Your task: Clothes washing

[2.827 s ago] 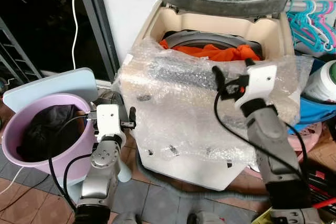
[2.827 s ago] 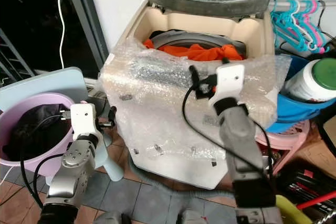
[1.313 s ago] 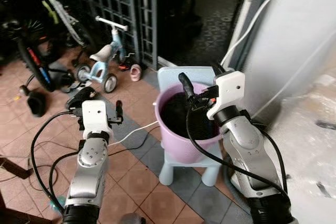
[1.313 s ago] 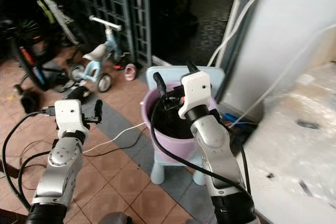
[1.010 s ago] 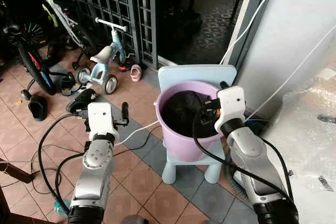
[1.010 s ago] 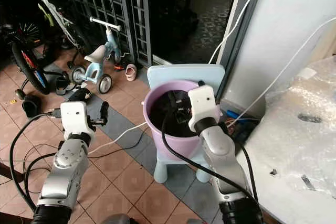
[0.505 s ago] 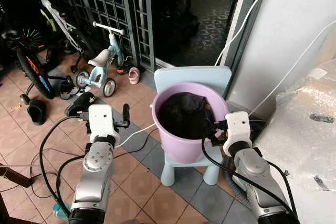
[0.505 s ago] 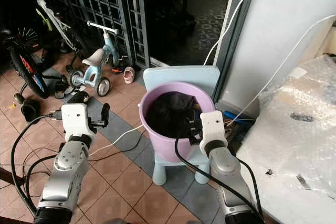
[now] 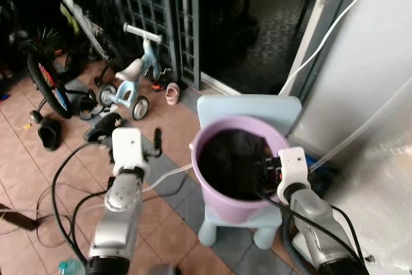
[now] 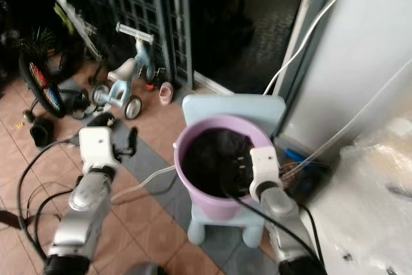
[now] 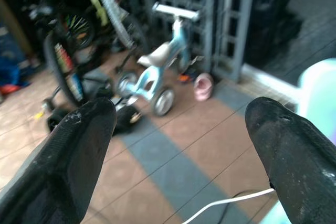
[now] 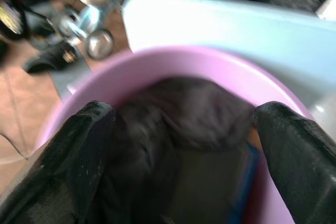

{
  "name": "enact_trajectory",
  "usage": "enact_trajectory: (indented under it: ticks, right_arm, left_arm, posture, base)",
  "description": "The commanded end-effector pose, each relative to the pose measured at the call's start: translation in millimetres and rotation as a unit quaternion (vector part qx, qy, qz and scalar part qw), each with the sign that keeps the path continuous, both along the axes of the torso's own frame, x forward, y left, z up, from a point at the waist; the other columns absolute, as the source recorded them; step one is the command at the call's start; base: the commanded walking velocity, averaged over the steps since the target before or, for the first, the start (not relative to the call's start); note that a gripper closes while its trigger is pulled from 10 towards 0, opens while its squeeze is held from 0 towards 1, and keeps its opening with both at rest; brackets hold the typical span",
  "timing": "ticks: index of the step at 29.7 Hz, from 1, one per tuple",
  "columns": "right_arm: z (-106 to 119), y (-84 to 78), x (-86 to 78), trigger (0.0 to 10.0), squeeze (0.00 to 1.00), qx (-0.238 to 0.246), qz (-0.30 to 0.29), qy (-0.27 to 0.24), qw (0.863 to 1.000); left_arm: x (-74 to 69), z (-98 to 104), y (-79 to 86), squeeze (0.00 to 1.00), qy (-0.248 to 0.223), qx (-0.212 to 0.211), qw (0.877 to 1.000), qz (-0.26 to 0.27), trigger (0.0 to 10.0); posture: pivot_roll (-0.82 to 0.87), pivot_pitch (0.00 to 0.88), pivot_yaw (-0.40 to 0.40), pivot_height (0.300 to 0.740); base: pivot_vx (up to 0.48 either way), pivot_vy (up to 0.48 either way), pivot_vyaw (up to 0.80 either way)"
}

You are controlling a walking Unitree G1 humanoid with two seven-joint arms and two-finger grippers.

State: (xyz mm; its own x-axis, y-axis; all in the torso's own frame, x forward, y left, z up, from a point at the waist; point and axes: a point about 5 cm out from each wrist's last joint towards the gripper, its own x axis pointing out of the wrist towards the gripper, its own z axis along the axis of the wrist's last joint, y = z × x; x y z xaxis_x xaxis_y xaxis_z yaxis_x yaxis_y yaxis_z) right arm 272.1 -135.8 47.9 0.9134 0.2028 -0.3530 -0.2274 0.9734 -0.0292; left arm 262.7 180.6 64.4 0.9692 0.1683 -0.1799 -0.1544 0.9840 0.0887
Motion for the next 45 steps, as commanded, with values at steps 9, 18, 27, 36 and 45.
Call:
enact_trajectory:
  ticks: [9,18,27,36,45]
  right_arm:
    - [-6.7,-6.4,7.4,10.0,0.0,-0.019,-0.004,0.013,1.0]
    - [-10.3,-3.1,3.3,10.0,0.0,-0.011,-0.017,0.028,0.999]
    - [-23.0,-11.1,-3.0,10.0,0.0,-0.034,-0.052,0.077,0.995]
    - [-28.7,-16.9,-1.5,10.0,0.0,-0.066,-0.066,0.103,0.99]
    - [-33.5,1.9,12.1,10.0,0.0,-0.073,-0.015,0.096,0.993]
  left_arm:
    - [-14.6,-16.8,-7.1,0.0,0.081,0.01,0.996,-0.04,10.0]
    - [-46.1,-25.7,12.4,0.0,0.139,0.023,0.989,-0.04,10.0]
    - [-47.7,-2.7,0.4,0.0,0.111,0.047,0.99,-0.078,10.0]
    - [-66.3,-1.5,2.1,0.0,0.142,0.047,0.983,-0.107,10.0]
    - [-90.5,6.2,-9.9,0.0,0.147,0.033,0.979,-0.137,10.0]
  posture:
    - [0.05,0.0,0.009,0.74]
    - [0.07,0.072,0.019,0.74]
    - [0.09,0.135,0.006,0.74]
    - [0.1,0.237,-0.018,0.74]
    - [0.14,0.335,-0.068,0.74]
  base:
    - [0.0,0.0,0.18]
    - [0.0,0.0,0.8]
    - [0.0,0.0,0.0]
    - [0.0,0.0,0.0]
    - [0.0,0.0,0.0]
